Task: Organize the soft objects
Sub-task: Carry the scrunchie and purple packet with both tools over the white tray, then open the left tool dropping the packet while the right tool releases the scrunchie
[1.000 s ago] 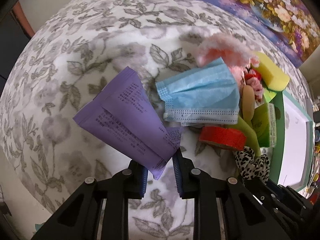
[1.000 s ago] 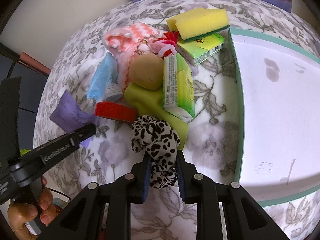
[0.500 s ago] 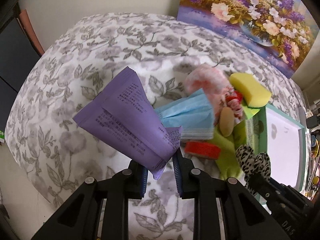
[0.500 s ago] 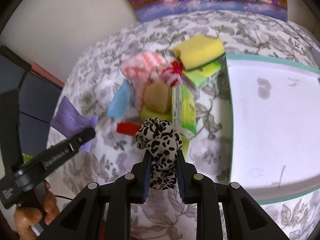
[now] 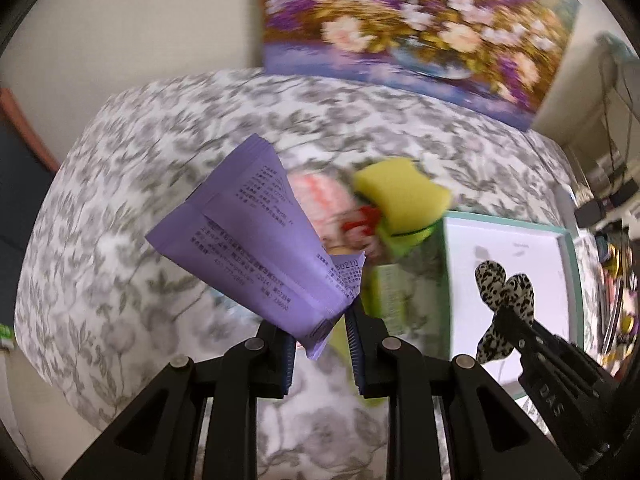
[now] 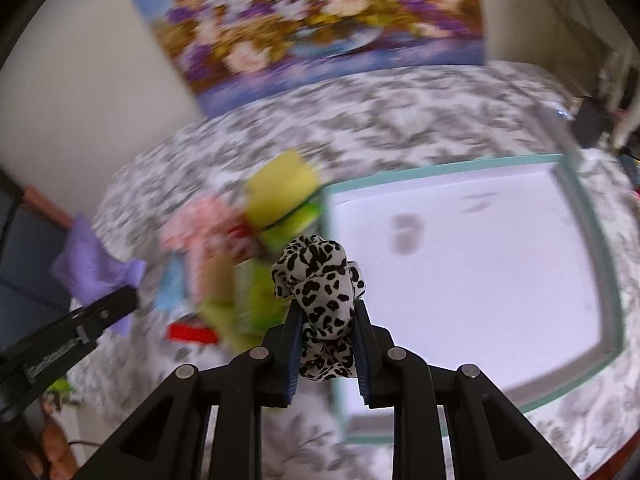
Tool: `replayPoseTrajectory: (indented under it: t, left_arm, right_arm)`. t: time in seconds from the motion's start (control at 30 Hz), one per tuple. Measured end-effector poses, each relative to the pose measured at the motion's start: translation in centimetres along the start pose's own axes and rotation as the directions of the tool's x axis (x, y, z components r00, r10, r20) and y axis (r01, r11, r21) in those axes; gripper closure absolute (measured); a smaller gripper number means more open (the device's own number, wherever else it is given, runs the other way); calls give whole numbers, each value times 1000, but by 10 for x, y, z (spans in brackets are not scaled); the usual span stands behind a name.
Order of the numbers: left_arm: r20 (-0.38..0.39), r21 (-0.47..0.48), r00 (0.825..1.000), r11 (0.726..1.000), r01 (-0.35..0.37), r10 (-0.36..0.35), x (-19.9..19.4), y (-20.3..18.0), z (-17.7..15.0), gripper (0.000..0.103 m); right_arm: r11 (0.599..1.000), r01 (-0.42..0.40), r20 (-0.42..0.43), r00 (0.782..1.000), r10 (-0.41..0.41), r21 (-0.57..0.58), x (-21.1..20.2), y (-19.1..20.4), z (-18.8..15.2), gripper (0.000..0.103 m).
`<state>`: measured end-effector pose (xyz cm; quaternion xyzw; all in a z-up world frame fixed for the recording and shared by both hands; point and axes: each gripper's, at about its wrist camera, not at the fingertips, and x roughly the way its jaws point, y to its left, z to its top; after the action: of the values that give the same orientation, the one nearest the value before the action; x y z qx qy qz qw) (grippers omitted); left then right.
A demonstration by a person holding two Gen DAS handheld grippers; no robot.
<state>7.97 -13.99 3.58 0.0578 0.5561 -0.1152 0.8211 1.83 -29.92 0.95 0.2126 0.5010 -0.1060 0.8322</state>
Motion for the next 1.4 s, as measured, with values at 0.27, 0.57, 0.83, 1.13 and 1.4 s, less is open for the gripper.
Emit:
replayPoseTrajectory:
  t: [0.27,0.57,0.83,1.13,1.4]
  left_arm:
    - [-36,99,996,991,89,-85,23,-67,8,79]
    - [-70,237,988,959,153,-140,60,-140,2,79]
    - [-94,324,980,926,195,-174,93,-179,-4,78]
    - [-116,362,973,903,230,-201,105,-194,-8,78]
    - [-115,363,976,907,213,-183,102,-191,-9,65]
  right_arm:
    - [984,73,0,997,-74,162,13,-68,18,79]
    - [939,141,17,988,-155,315,18,-133,25,78]
    - [920,207,9,975,-223,332,27,-159,30,78]
    - [890,245,22,961,-274,383,21,-182,33,78]
    - [901,252,7,962,-272,352,19,-178,36,76]
